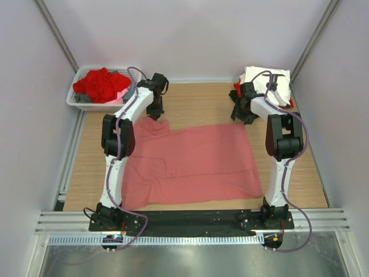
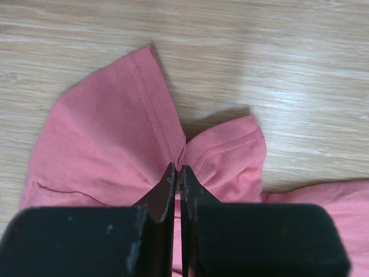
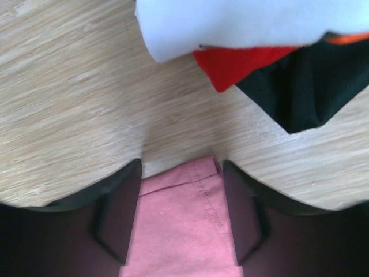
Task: Fold and stack the t-shirts
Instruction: Fold the tshirt
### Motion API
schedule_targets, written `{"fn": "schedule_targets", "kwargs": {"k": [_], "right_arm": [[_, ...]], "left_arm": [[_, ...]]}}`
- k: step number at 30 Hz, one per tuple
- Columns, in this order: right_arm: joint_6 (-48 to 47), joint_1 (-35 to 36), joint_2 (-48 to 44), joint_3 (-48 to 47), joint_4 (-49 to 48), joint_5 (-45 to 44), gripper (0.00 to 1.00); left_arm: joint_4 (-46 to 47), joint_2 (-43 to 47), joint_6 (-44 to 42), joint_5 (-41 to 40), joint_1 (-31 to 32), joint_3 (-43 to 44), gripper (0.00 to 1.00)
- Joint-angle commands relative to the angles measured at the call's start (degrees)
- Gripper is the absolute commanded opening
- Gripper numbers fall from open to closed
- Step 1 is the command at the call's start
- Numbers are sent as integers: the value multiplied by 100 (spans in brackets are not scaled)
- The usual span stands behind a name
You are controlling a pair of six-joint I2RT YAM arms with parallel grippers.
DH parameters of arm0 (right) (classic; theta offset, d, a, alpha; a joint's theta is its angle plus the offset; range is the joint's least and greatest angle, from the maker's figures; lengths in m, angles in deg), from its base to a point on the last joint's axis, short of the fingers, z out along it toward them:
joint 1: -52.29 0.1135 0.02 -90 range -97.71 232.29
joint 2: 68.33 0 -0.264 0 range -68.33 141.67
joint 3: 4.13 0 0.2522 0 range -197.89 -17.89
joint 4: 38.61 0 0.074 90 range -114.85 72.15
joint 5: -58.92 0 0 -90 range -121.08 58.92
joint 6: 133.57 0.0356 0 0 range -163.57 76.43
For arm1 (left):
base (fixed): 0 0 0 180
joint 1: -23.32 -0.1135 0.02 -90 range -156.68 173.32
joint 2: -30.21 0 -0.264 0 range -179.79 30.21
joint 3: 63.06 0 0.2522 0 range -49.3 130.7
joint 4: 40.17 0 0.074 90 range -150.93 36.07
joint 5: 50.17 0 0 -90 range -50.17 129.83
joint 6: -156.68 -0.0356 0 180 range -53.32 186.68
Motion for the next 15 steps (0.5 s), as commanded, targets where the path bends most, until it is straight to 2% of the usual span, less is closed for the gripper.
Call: {"fn": "schedule_targets", "kwargs": {"k": [1, 3, 4, 9, 10, 11, 15], "right_arm": [[-98, -44, 184, -142, -94, -98, 57], [-80, -52, 184, -71, -121, 68, 47], [-72, -44, 149, 42, -156, 130, 38], [-19, -44, -105, 429, -428, 403, 15], [-19, -52, -141, 534, -463, 447, 5], [-10, -44, -184, 588, -490, 482, 1], [-36, -44, -421, 781, -560, 517, 1]], "left_arm": [[-57, 392, -65, -31, -24, -112, 0], [-66, 409, -82, -110, -32, -112, 0], [-66, 409, -82, -111, -32, -112, 0], [-75, 401, -74, -111, -41, -112, 0], [-75, 400, -74, -120, -41, -121, 0], [-75, 409, -74, -128, -41, -129, 0], [-101, 444, -82, -163, -41, -86, 0]]}}
